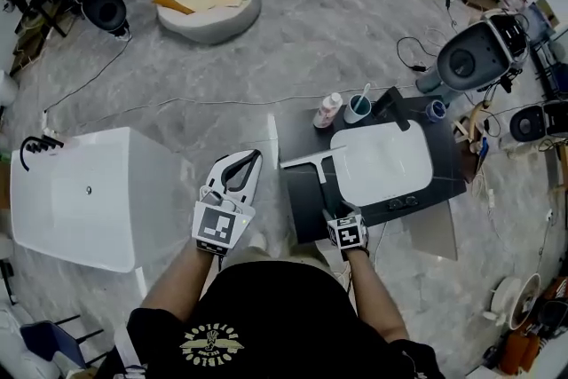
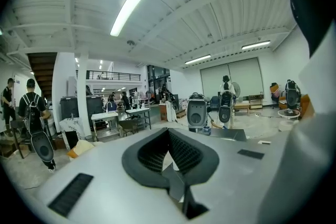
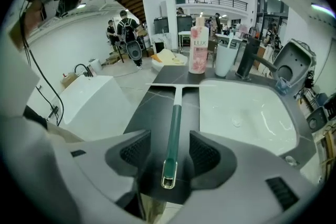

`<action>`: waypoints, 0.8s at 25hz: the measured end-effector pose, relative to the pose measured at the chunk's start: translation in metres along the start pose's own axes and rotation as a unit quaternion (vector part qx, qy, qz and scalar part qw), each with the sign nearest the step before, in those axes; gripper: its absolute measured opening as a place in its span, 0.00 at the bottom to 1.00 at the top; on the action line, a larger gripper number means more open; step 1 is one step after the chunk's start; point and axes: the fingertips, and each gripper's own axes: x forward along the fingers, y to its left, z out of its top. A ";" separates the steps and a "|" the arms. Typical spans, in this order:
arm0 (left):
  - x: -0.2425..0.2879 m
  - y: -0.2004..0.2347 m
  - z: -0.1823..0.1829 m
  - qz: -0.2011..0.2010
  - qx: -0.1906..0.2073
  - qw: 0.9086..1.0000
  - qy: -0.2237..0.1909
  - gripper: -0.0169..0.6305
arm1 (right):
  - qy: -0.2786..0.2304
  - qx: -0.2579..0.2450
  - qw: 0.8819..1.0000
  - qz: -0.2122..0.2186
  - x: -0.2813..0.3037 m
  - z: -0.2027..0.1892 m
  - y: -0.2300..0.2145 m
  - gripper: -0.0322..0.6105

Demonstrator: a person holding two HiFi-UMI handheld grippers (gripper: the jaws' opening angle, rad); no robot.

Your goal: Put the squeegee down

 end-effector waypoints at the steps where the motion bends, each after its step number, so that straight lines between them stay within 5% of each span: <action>1: -0.002 -0.001 0.001 -0.002 -0.002 1.000 -0.002 0.06 | -0.015 0.001 1.000 -0.001 -0.009 0.007 0.002 0.42; 5: -0.011 -0.004 0.005 -0.012 -0.006 1.000 -0.013 0.06 | -0.114 0.021 0.993 -0.016 -0.053 0.044 0.007 0.41; 9: -0.019 -0.008 0.007 -0.026 -0.005 1.000 -0.009 0.06 | -0.211 0.026 0.976 -0.049 -0.106 0.083 0.006 0.19; 20: -0.041 -0.031 0.018 -0.076 -0.001 0.997 -0.025 0.06 | -0.329 0.032 0.939 -0.098 -0.214 0.126 0.021 0.10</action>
